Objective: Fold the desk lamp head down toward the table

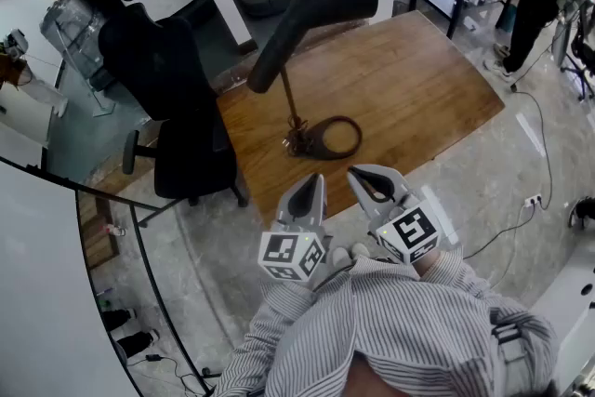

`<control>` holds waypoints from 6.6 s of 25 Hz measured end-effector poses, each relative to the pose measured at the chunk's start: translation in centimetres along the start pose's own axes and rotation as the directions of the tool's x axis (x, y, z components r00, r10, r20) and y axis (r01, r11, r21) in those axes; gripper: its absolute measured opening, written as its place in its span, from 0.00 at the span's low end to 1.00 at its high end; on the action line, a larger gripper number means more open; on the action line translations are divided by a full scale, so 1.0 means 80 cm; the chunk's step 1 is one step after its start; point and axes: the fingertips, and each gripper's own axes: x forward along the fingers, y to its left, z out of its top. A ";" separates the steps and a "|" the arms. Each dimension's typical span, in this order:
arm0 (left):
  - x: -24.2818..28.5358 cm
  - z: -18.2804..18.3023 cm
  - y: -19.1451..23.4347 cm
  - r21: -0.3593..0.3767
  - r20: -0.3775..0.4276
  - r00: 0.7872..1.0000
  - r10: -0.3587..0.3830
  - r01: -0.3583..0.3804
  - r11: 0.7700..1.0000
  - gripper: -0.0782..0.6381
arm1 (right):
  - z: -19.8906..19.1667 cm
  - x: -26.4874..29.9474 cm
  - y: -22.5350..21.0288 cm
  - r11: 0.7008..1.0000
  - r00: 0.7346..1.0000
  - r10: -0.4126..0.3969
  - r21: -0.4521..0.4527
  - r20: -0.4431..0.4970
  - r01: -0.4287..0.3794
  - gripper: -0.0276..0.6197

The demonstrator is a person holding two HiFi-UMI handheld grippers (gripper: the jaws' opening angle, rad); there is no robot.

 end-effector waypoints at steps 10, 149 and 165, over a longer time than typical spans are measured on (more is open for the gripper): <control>-0.008 -0.002 -0.012 -0.019 -0.005 1.000 -0.004 0.004 1.000 0.12 | 0.003 -0.008 0.010 1.000 1.000 0.012 -0.004 0.001 -0.012 0.05; 0.108 0.201 0.139 0.722 -0.349 0.931 -0.108 0.341 0.602 0.39 | 0.023 0.245 -0.062 0.996 0.996 0.091 -0.010 0.013 -0.091 0.12; 0.095 0.224 0.143 0.789 -0.367 0.928 -0.060 0.345 0.509 0.39 | 0.024 0.244 -0.062 0.995 0.995 0.098 0.000 0.017 -0.098 0.12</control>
